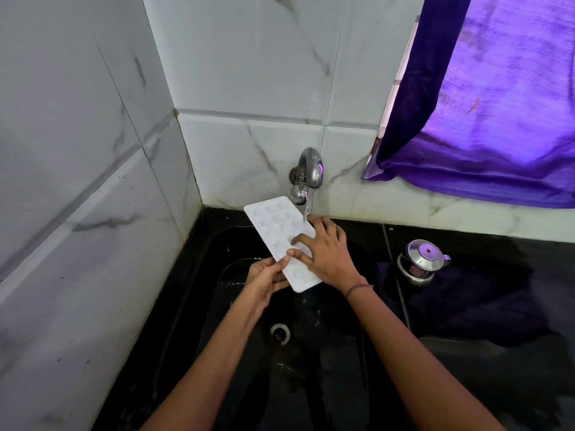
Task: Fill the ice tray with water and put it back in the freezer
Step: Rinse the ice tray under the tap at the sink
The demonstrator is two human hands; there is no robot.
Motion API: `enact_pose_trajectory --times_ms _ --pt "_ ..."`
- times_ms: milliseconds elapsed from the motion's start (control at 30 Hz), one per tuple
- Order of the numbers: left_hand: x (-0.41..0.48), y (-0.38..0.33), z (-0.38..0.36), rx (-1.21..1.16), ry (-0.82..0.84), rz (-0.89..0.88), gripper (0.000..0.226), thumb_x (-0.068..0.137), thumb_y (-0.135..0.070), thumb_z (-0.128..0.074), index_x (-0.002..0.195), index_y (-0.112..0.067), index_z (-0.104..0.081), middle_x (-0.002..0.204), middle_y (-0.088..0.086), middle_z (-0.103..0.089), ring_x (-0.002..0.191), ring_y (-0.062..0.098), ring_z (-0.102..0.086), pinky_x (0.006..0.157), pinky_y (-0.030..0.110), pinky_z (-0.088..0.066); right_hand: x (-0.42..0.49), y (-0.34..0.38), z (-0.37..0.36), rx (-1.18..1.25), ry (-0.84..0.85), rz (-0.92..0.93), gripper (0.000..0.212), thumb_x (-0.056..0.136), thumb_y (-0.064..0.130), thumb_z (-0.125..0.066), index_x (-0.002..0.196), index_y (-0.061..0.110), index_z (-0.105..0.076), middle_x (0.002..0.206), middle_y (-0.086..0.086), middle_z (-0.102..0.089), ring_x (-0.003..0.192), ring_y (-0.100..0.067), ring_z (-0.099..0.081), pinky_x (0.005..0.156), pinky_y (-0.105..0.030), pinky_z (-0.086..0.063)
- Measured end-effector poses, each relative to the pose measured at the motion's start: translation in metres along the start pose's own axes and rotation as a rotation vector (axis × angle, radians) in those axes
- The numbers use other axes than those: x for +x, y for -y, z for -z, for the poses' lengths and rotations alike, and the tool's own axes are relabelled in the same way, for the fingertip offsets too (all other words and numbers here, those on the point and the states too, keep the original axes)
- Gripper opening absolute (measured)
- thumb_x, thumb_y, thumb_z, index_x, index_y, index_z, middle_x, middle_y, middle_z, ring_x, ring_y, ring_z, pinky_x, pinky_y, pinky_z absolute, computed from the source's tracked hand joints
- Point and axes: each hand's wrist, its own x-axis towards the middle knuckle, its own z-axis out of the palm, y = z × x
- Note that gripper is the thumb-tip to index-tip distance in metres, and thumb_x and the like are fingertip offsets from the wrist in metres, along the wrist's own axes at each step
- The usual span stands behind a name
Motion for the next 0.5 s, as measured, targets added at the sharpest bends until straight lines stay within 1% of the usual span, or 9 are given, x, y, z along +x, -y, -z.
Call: enact_pose_trajectory --times_ms 67,133,200,333,400,467,500 --pt "0.000 0.000 -0.003 -0.002 0.008 0.008 0.012 0.089 -0.013 -0.059 0.097 -0.009 -0.067 0.078 0.003 -0.075 0.071 0.015 -0.072 0.059 0.026 -0.057 -0.001 0.000 -0.001 -0.014 -0.015 -0.030 0.078 0.076 0.078 -0.010 0.108 0.031 -0.063 0.142 -0.003 -0.037 0.134 -0.027 -0.026 0.109 -0.051 -0.022" --pt "0.000 0.000 -0.005 -0.014 0.007 0.013 0.015 0.089 -0.013 -0.059 0.101 -0.006 -0.066 0.078 0.003 -0.075 0.071 0.015 -0.072 0.059 0.026 -0.057 -0.001 -0.002 -0.002 -0.001 0.004 -0.057 0.080 0.075 0.078 -0.009 0.112 0.032 -0.063 0.144 -0.002 -0.035 0.135 -0.026 -0.025 0.110 -0.052 -0.021" --pt "-0.002 -0.001 -0.006 -0.020 0.006 0.014 0.018 0.089 -0.012 -0.059 0.104 -0.005 -0.065 0.077 0.003 -0.075 0.071 0.015 -0.072 0.059 0.026 -0.057 -0.001 -0.004 0.000 0.010 0.035 -0.027 0.079 0.074 0.078 -0.008 0.116 0.037 -0.061 0.146 -0.001 -0.032 0.137 -0.026 -0.021 0.110 -0.051 -0.019" --pt "-0.006 -0.001 -0.010 -0.041 0.001 0.004 0.013 0.089 -0.011 -0.058 0.100 -0.008 -0.065 0.076 0.001 -0.074 0.069 0.013 -0.072 0.058 0.025 -0.057 0.001 -0.006 0.008 0.006 0.026 -0.024 0.079 0.074 0.076 -0.009 0.109 0.033 -0.065 0.144 -0.001 -0.035 0.135 -0.024 -0.023 0.109 -0.050 -0.020" --pt "-0.009 0.000 -0.010 -0.049 0.000 -0.017 0.012 0.090 -0.010 -0.058 0.100 -0.009 -0.065 0.075 0.000 -0.074 0.069 0.013 -0.072 0.057 0.025 -0.057 0.002 -0.005 0.010 0.013 0.028 -0.016 0.077 0.074 0.076 -0.010 0.112 0.036 -0.063 0.144 -0.001 -0.034 0.135 -0.024 -0.024 0.108 -0.050 -0.021" --pt "-0.013 -0.001 -0.009 -0.039 0.000 -0.041 0.012 0.090 -0.009 -0.057 0.099 -0.009 -0.064 0.074 -0.001 -0.074 0.068 0.012 -0.071 0.057 0.025 -0.057 0.002 -0.004 0.013 0.009 0.076 0.027 0.073 0.076 0.076 -0.014 0.118 0.038 -0.060 0.146 -0.002 -0.032 0.136 -0.025 -0.021 0.109 -0.051 -0.021" --pt "-0.014 -0.002 -0.009 -0.032 -0.001 -0.050 0.011 0.090 -0.009 -0.057 0.099 -0.009 -0.064 0.073 -0.002 -0.074 0.067 0.011 -0.071 0.058 0.024 -0.057 0.002 -0.005 0.015 0.002 0.104 0.043 0.068 0.080 0.075 -0.021 0.120 0.037 -0.059 0.147 -0.003 -0.031 0.137 -0.026 -0.019 0.110 -0.051 -0.021"
